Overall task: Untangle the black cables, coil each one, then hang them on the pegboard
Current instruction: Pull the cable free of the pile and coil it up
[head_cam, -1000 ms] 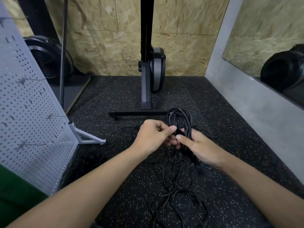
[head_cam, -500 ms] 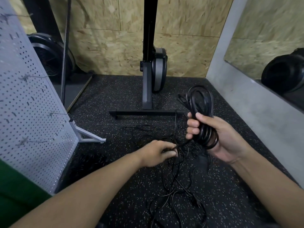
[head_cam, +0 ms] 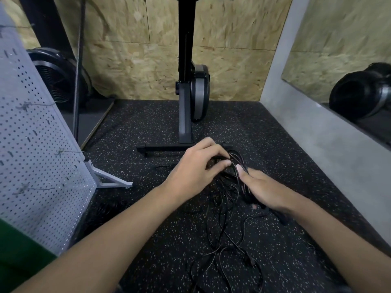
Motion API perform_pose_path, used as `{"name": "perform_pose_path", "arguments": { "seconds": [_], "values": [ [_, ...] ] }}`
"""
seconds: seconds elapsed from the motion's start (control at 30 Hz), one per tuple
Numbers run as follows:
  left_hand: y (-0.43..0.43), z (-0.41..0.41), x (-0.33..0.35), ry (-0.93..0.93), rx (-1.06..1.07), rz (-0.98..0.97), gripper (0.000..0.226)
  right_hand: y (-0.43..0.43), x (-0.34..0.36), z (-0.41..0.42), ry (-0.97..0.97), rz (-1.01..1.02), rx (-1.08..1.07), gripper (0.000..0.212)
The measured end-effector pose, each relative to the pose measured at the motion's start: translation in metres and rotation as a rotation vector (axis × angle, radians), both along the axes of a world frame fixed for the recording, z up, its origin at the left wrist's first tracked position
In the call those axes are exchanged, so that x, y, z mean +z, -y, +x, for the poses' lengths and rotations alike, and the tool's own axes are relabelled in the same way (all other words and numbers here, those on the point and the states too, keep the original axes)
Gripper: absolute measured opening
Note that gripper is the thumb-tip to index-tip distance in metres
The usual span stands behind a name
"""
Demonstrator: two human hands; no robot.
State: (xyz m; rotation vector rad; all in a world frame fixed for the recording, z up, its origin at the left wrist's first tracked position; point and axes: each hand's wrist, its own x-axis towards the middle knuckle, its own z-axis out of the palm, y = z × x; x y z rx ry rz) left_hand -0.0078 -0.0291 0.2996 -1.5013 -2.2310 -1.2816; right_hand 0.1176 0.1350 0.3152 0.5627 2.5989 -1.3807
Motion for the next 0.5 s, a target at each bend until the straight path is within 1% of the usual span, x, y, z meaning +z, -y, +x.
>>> {"name": "perform_pose_path", "arguments": {
  "seconds": [0.03,0.07,0.1,0.17,0.27,0.37,0.43,0.5],
  "values": [
    [0.000,-0.002,-0.002,0.011,0.011,0.011,0.013,0.001,0.004,0.002,0.030,-0.112,0.021,0.056],
    [0.000,-0.002,-0.002,0.016,0.015,0.023,0.014,0.001,0.006,0.003,0.055,-0.175,0.056,0.059],
    [0.000,-0.002,-0.003,0.010,0.013,0.035,0.014,0.001,0.007,0.004,0.075,-0.184,0.098,0.054],
    [0.000,0.002,-0.002,-0.005,0.003,0.042,0.018,0.002,0.002,0.004,0.112,-0.109,0.167,0.042],
    [-0.002,0.003,-0.003,-0.013,0.033,0.019,0.022,0.003,-0.006,0.001,0.121,0.010,0.138,0.047],
    [-0.001,-0.005,-0.008,0.028,0.081,0.008,0.022,-0.002,-0.013,-0.002,0.039,0.089,0.152,0.046],
    [0.000,-0.010,-0.010,0.049,0.090,0.001,0.024,-0.007,-0.015,-0.004,0.005,0.118,0.156,0.046],
    [0.004,-0.013,-0.011,0.117,0.104,-0.003,0.028,-0.009,-0.017,-0.005,-0.031,0.115,0.162,0.046]
  ]
}}
